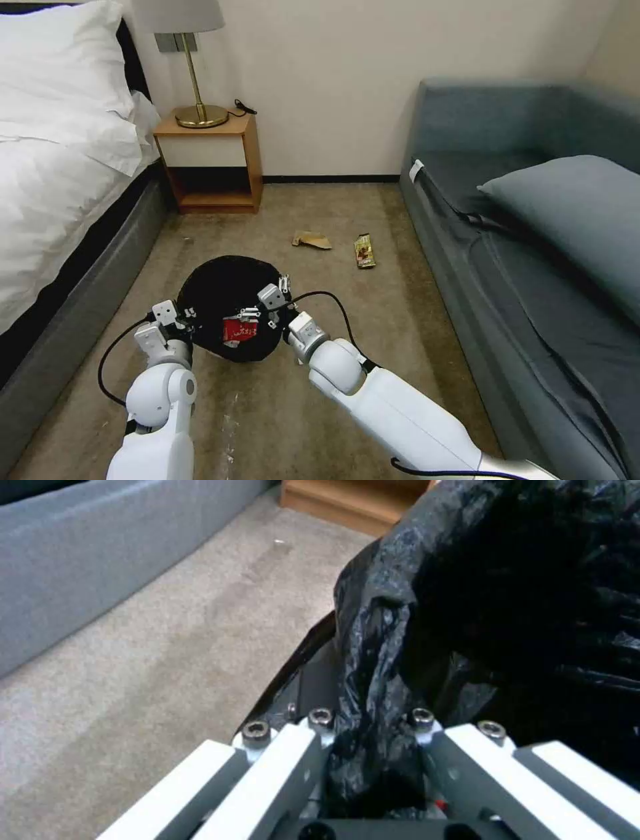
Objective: Pick up the trash bin, then pick up the garbage on the floor and place it into the trash bin.
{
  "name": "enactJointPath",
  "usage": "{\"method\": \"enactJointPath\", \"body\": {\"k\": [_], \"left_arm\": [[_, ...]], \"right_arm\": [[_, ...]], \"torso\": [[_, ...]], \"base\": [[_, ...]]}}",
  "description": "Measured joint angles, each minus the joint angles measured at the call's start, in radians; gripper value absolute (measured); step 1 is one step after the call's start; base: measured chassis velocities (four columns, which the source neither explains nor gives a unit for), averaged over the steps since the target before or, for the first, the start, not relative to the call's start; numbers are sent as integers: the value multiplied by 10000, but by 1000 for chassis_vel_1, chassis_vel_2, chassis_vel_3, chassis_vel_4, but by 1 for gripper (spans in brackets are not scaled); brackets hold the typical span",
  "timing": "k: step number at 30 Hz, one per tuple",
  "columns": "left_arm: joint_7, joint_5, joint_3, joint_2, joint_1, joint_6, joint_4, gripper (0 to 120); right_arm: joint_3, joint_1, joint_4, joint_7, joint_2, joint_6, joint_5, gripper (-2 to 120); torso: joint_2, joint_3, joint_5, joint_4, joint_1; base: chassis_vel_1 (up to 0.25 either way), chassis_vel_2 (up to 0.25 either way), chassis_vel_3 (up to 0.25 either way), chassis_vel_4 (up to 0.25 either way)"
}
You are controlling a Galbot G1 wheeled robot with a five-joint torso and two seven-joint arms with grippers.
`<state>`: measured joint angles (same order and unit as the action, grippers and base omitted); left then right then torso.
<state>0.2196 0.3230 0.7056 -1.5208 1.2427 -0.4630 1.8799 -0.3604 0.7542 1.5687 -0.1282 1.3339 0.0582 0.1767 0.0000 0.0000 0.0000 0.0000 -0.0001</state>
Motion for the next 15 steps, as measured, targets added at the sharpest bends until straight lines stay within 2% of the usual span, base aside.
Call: {"method": "enactJointPath", "body": {"k": [15], "left_arm": [[-110,435,215,433,-106,44,-100,3]], "right_arm": [[2075,1324,1395,-116,-240,349,-392,100]], "torso": [[2,0,0,0,0]], "base": [[0,0,0,0]]}}
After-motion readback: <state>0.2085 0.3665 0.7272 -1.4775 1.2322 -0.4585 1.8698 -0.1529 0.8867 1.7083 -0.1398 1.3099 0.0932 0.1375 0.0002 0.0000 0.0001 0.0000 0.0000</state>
